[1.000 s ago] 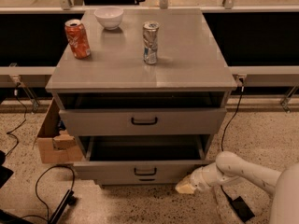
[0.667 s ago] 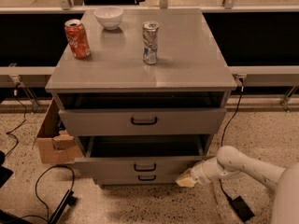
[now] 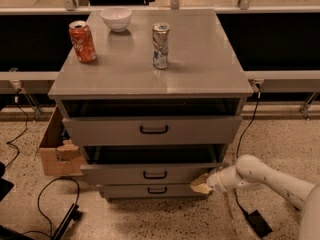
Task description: Close middle drawer
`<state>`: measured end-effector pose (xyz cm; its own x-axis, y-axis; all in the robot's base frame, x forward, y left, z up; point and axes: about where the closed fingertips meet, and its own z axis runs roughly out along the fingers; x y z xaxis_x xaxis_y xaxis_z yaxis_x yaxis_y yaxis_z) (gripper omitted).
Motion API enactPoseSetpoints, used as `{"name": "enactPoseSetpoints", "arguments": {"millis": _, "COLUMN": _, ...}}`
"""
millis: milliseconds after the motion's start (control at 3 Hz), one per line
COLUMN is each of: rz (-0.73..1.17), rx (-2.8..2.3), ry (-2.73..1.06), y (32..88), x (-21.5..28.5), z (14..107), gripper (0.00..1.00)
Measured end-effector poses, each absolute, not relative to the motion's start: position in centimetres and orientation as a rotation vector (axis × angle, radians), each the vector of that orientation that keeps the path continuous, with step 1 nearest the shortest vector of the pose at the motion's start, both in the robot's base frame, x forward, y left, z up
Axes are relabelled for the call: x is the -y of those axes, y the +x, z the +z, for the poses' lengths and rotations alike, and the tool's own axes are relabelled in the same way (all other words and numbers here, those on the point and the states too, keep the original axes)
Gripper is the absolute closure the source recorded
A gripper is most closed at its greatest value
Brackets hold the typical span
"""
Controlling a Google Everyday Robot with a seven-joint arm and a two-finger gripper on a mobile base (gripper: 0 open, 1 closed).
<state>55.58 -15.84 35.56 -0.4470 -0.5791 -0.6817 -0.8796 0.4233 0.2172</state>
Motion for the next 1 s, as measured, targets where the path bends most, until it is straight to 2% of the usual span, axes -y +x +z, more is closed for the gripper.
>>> {"name": "enactPoseSetpoints", "arguments": {"millis": 333, "rz": 0.729, "rx": -2.154, "ry": -1.194, "y": 56.0, "x": 16.9, "z": 36.3, "gripper": 1.00}}
{"name": "enactPoseSetpoints", "arguments": {"millis": 667, "rz": 0.687, "rx": -2.122, "ry": -1.174, "y": 56.5, "x": 18.2, "z": 38.0, "gripper": 0.89}}
{"name": "enactPoseSetpoints", "arguments": {"millis": 1000, "rz": 0.691, "rx": -2.121, "ry": -1.176, "y": 56.4, "x": 18.0, "z": 37.9, "gripper": 0.71}}
